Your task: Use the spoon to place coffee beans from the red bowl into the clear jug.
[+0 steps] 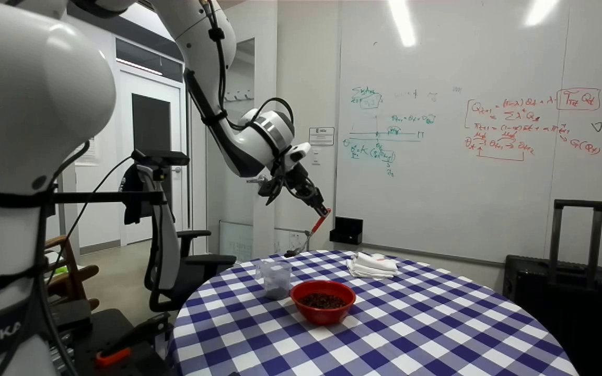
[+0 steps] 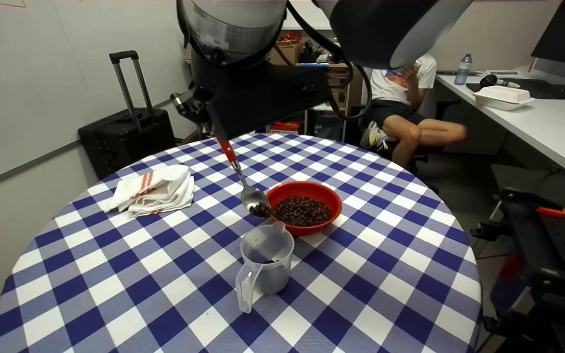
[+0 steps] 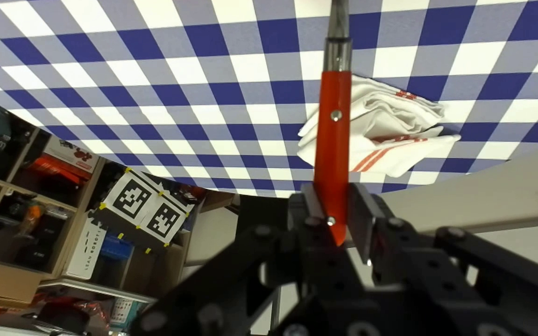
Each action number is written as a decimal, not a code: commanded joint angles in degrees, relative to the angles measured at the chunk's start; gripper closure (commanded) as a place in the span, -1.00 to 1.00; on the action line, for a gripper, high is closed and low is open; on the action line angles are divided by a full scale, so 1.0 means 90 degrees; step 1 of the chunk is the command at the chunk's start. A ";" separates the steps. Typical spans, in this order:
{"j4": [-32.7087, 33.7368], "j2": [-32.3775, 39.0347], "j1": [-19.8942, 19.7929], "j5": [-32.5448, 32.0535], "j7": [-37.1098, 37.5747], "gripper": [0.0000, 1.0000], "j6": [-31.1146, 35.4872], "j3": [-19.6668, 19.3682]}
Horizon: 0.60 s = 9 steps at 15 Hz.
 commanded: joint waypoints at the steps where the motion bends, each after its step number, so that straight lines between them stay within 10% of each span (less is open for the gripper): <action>1: -0.0081 -0.0011 0.0318 -0.0298 0.0415 0.90 0.0062 -0.0306; 9: -0.0103 0.0073 0.0822 -0.0643 0.0798 0.90 0.0048 -0.0744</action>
